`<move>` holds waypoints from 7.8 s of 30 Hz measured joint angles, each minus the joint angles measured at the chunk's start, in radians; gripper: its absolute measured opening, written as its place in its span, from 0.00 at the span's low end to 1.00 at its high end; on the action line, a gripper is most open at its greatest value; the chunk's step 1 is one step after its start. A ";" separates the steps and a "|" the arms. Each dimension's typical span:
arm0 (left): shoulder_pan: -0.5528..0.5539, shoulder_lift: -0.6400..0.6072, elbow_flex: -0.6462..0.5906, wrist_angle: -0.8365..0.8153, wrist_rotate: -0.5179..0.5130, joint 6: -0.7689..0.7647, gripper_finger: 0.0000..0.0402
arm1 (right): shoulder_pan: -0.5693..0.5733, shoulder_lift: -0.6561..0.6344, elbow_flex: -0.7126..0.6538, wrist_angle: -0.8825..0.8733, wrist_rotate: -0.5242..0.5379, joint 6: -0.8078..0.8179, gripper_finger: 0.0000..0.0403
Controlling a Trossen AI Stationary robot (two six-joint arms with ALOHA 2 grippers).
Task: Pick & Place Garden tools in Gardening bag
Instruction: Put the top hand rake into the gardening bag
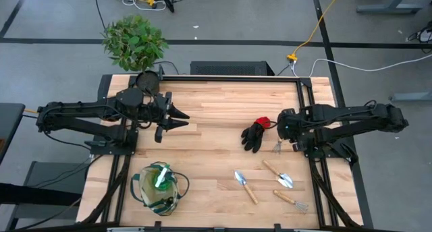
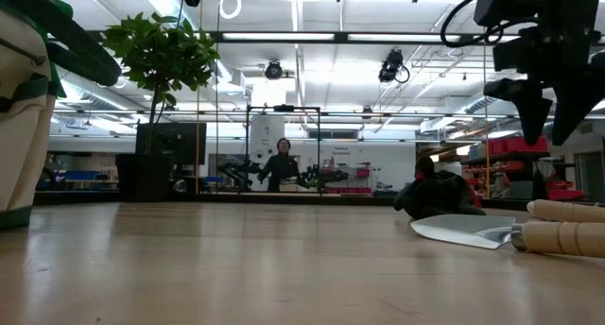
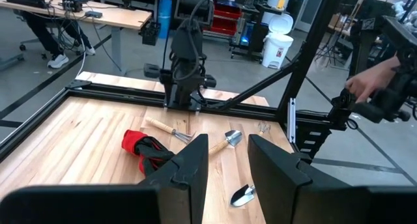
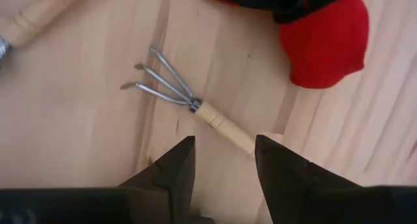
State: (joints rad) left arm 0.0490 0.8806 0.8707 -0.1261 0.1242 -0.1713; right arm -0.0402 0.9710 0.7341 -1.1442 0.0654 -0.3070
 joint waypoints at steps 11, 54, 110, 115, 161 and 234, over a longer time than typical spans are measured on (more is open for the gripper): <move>0.000 0.000 0.000 0.000 0.000 0.000 0.29 | 0.000 0.000 -0.087 0.059 -0.003 -0.297 0.40; 0.000 0.001 0.000 -0.006 -0.034 0.000 0.29 | -0.029 0.249 -0.253 0.353 0.075 -0.571 0.40; 0.000 0.001 0.000 -0.006 -0.033 -0.001 0.29 | -0.028 0.256 0.246 0.332 -0.033 -0.231 0.14; 0.000 0.001 0.000 -0.006 -0.033 -0.001 0.29 | -0.028 0.256 0.310 0.347 -0.036 -0.193 0.14; 0.000 0.001 0.000 -0.005 -0.033 0.036 0.29 | -0.028 0.255 0.548 0.809 -0.189 0.397 0.14; -0.002 0.001 0.000 0.001 -0.022 0.112 0.29 | -0.058 0.438 0.741 0.951 -0.081 1.150 0.14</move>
State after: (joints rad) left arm 0.0471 0.8814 0.8703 -0.1249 0.1024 -0.0588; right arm -0.0986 1.4086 1.4754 -0.1936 -0.0159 0.8431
